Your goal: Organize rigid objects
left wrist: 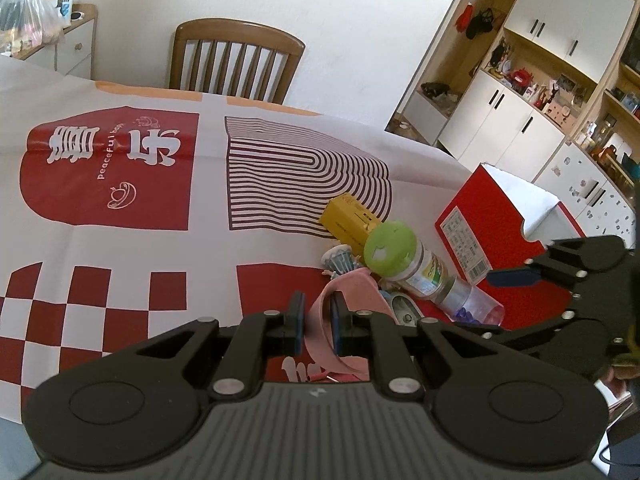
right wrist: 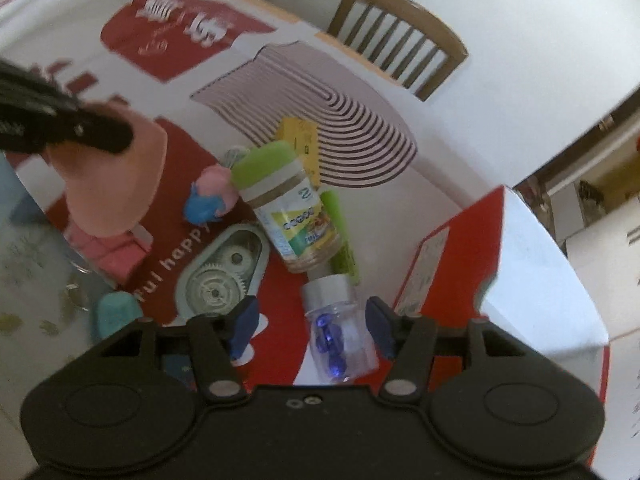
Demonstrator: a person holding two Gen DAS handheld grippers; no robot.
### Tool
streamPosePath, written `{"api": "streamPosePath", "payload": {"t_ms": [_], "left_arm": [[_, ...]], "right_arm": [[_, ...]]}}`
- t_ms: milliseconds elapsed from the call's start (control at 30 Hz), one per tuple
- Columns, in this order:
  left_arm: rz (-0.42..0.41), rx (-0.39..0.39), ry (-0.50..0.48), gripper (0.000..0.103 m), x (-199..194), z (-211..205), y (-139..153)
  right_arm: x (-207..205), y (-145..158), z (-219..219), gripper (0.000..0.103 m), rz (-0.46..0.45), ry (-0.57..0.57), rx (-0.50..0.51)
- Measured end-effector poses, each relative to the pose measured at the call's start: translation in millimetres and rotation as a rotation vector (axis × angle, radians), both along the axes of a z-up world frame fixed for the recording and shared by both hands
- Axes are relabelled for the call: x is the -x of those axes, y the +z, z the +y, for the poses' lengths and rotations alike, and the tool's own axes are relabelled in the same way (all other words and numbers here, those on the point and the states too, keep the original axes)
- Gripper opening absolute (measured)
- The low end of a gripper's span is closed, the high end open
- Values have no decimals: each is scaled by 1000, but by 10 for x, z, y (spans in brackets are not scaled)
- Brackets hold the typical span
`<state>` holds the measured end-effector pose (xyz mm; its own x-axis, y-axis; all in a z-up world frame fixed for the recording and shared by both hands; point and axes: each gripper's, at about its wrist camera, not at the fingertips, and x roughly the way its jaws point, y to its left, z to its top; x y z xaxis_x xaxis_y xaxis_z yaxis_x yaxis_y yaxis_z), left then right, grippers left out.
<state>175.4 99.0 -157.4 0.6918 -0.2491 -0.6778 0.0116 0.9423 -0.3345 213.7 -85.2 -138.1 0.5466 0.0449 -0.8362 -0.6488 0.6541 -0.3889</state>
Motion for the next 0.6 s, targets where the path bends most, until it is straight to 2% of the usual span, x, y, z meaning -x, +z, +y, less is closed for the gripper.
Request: {"api": "streamPosePath", "payload": {"t_ms": [133, 367, 533, 600], "left_arm": [[5, 7, -4, 13, -15, 7, -10], [11, 13, -11, 13, -39, 1, -20], [16, 16, -15, 13, -47, -17, -18], [17, 16, -17, 13, -46, -28, -15]], "right_arm": [[-131, -106, 93, 58, 14, 29, 61], [-298, -227, 86, 57, 93, 20, 89], [-333, -256, 58, 40, 86, 20, 119], [-344, -267, 30, 40, 86, 21, 117]]}}
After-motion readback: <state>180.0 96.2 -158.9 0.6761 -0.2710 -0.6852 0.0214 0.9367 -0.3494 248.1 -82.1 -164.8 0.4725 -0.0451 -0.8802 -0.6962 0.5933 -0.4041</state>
